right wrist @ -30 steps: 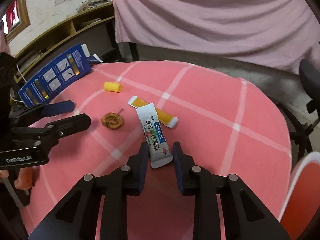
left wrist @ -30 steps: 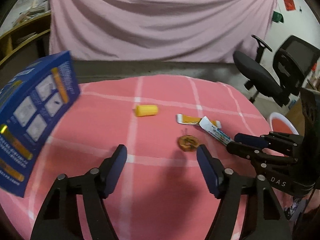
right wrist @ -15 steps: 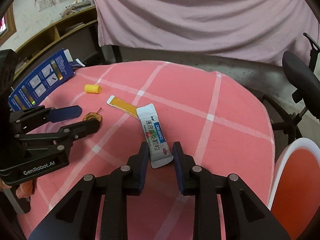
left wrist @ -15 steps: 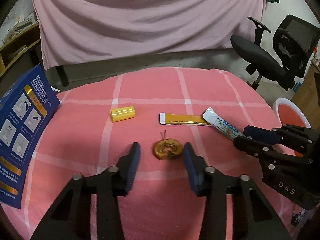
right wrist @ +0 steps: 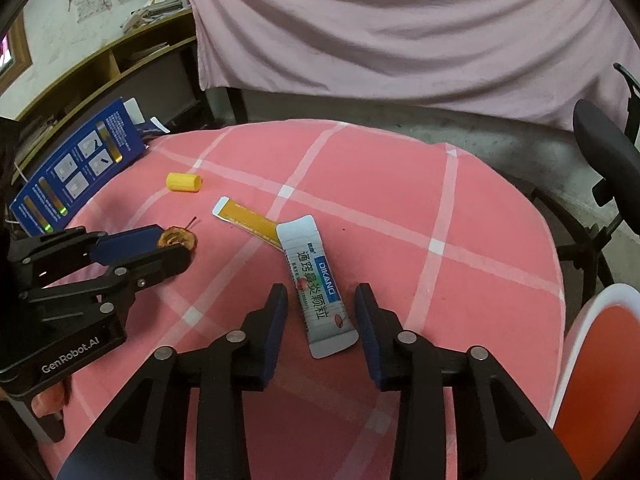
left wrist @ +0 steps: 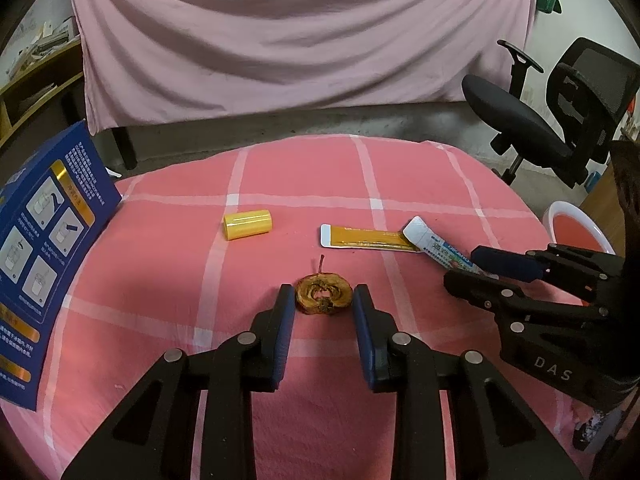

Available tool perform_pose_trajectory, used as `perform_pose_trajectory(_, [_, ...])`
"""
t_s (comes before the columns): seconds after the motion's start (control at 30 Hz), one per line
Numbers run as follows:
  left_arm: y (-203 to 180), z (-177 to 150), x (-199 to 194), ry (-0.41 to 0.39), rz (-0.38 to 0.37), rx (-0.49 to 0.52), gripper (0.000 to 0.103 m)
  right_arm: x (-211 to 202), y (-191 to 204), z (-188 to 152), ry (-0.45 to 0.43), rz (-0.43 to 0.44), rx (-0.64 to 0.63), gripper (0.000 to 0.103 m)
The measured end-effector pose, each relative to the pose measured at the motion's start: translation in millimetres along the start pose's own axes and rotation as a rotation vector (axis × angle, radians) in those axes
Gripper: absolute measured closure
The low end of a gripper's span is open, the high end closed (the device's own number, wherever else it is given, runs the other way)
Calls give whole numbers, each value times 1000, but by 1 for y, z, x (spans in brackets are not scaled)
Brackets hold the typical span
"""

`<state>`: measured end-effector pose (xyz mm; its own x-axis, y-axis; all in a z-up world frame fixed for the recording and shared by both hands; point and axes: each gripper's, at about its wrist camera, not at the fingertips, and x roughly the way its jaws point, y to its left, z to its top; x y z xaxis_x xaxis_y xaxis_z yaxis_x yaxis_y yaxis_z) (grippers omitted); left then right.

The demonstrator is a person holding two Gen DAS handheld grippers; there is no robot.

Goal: Collect trash
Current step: 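Grasp round snack with left tool while right tool grasps white sachet, then carry the round snack and white sachet over the bucket with both tools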

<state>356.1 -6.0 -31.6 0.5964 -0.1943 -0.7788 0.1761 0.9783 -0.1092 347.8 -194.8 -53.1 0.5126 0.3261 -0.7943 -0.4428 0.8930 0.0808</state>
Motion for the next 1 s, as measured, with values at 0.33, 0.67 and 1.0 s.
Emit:
perform_pose_trajectory(0.33, [5,-3,-14,-52,-21,-33,78,-12,7,-5,-53,-11,-37,85])
perform_pose_trajectory(0.67, [-5,-23,-67,-339,3,-22,78,-79,14,-24,-402,-39,-31,85])
perform_pose_trajectory(1.0, [-48,-39,-125,-638,14,18,78,-141,7,-51,-726,-98,1,85])
